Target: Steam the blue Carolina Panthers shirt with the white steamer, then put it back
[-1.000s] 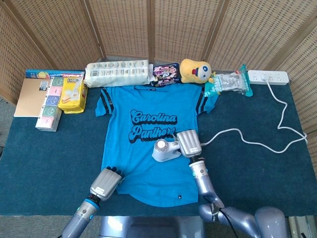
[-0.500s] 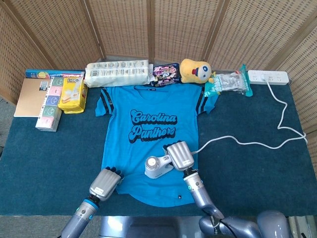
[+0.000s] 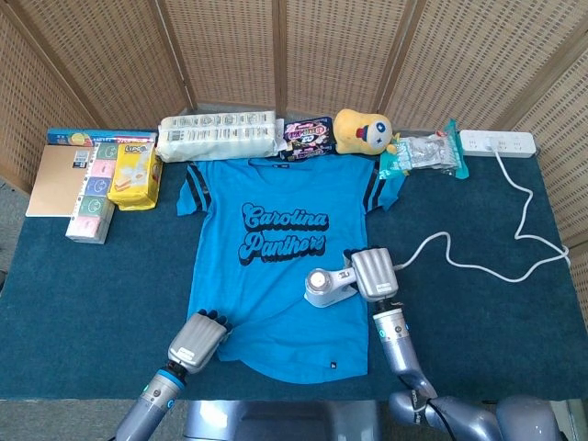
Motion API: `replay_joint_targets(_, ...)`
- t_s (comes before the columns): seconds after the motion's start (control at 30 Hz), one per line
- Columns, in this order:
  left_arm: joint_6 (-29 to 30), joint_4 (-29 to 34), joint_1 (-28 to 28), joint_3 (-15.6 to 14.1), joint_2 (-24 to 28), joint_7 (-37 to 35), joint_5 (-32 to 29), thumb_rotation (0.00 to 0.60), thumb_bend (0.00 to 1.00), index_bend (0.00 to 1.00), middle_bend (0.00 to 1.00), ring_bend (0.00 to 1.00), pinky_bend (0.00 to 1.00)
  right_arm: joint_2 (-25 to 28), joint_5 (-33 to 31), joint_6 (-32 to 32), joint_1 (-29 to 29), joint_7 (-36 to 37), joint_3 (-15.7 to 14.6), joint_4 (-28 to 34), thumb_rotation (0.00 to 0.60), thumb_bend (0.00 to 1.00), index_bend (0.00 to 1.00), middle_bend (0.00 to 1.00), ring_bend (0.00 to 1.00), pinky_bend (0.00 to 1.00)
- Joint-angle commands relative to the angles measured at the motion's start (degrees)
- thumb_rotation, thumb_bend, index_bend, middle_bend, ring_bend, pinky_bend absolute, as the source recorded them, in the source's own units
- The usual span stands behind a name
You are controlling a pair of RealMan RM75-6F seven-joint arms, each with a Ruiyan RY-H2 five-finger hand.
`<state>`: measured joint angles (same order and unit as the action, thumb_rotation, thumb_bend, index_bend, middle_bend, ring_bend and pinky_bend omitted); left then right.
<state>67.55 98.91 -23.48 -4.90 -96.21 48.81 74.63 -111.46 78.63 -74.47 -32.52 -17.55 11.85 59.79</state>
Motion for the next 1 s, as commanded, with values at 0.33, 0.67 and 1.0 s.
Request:
replay_joint_targets(0.33, -0.04, 0.09, 0.02, 0.09, 0.08, -0.10, -0.15, 0.600, 0.48, 0.58, 0.51, 0.42, 0.48, -3.91, 0.89, 0.57, -1.25, -0.80, -0.18, 1.04, 0.600, 0.40, 0.70, 0.72, 0.74, 0.66)
replay_joint_targets(0.67, -0.18, -0.34, 0.11, -0.10, 0.15, -1.12, 0.26, 0.600, 0.48, 0.58, 0.51, 0.42, 0.48, -6.01, 1.38, 1.01, -2.06, -3.16, -0.12, 2.50, 0.600, 0.39, 0.70, 0.72, 0.74, 0.66)
replay_joint_targets(1.0, 0.08, -0.08, 0.36, -0.14, 0.36, -1.43, 0.49, 0.600, 0.48, 0.58, 0.51, 0.42, 0.48, -2.08, -5.94, 1.09, -0.78, -4.72, 7.27, 2.74, 0.600, 0.39, 0.70, 0.72, 0.75, 0.67)
